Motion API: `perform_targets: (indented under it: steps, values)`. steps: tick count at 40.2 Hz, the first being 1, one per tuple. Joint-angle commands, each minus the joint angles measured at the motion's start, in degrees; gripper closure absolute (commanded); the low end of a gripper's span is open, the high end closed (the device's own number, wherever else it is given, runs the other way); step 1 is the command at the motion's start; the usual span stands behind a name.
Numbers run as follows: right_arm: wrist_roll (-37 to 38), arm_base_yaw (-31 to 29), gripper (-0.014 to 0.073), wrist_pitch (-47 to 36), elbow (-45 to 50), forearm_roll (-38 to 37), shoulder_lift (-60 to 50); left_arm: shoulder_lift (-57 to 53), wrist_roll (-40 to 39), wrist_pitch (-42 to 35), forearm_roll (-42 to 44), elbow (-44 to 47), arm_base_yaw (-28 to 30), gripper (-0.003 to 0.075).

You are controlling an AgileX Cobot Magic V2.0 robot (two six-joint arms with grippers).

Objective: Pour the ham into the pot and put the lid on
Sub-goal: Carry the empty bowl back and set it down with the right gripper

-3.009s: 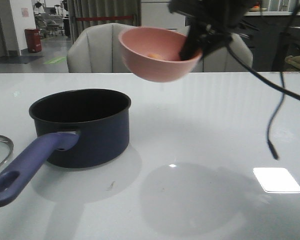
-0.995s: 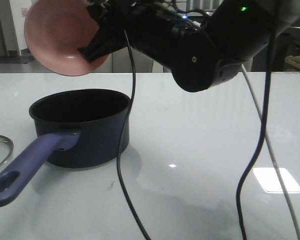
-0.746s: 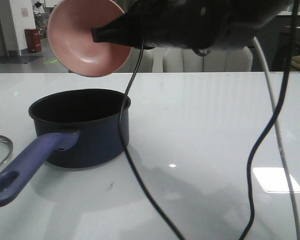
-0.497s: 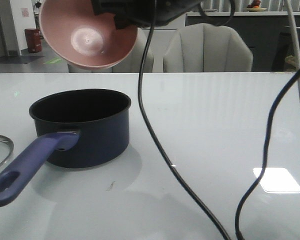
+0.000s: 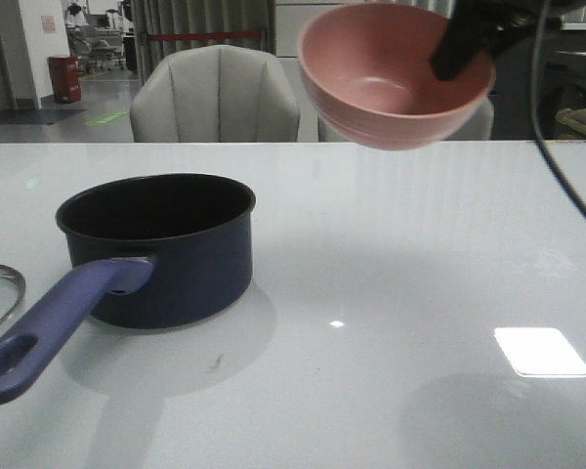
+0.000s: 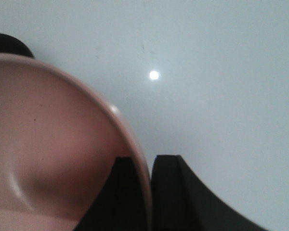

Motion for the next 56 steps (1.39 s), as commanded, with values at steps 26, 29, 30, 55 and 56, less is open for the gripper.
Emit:
perform_targets:
  steps: [26, 29, 30, 55, 56]
  values:
    - [-0.1, -12.1, 0.0456, 4.9, -1.8, 0.7, 12.7, 1.1, 0.0, -5.3, -0.1, -1.5, -0.5, 0.0169]
    - [-0.1, -12.1, 0.0434, 4.7, -1.8, 0.7, 14.2, 1.1, 0.0, -5.3, -0.1, -1.5, -0.5, 0.0169]
    - [-0.1, -12.1, 0.0424, 4.7, -1.8, 0.7, 14.6, 1.1, 0.0, -5.3, -0.1, -1.5, -0.5, 0.0169]
    - [-0.7, -12.1, 0.0197, 14.3, -8.9, -5.9, 12.2, 1.1, 0.0, -5.3, -0.1, -1.5, -0.5, 0.0169]
    - [-0.7, -12.1, 0.0197, 14.1, -8.8, -5.9, 11.2, 1.1, 0.0, -5.3, -0.1, -1.5, -0.5, 0.0169]
